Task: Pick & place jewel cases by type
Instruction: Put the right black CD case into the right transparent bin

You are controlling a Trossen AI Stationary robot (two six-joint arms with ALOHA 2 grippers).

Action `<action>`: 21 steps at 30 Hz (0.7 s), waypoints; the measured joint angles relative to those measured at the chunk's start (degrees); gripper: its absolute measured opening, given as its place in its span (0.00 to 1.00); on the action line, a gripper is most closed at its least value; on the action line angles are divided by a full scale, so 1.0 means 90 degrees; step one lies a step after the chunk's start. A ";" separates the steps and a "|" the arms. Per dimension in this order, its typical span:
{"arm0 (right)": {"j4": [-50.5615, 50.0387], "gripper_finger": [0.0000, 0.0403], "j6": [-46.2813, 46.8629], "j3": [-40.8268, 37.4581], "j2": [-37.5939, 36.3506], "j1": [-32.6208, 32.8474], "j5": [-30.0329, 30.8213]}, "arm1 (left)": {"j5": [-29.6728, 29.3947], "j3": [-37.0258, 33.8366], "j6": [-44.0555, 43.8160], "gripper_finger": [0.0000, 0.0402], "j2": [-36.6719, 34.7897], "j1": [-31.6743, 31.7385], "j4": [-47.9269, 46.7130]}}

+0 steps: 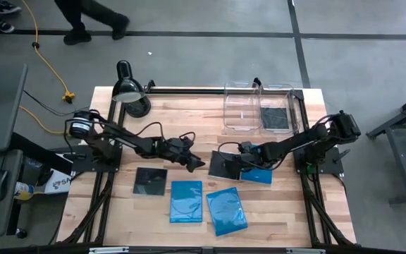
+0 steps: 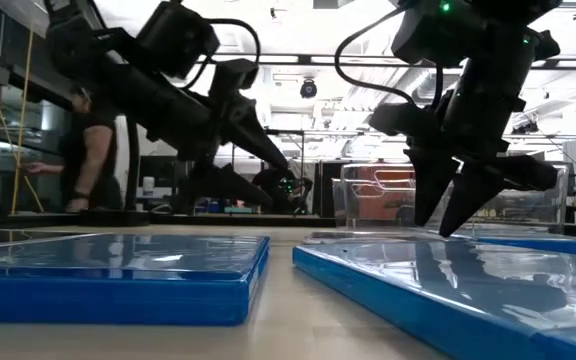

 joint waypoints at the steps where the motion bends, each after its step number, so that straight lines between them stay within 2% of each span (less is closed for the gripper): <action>1: -0.0002 0.32 0.0002 0.0002 0.0000 0.0000 -0.0014 | 0.0021 0.0055 0.0000 0.59 0.0068 0.0000 -0.0032; 9: -0.0197 0.33 0.0122 0.0012 -0.0010 0.0002 -0.0170 | 0.0179 0.0275 0.0000 0.59 0.0412 0.0000 -0.0130; 21: 0.0016 0.33 0.0144 0.0007 -0.0051 0.0002 -0.0226 | 0.0128 0.0272 0.0150 0.59 0.0413 0.0012 -0.0413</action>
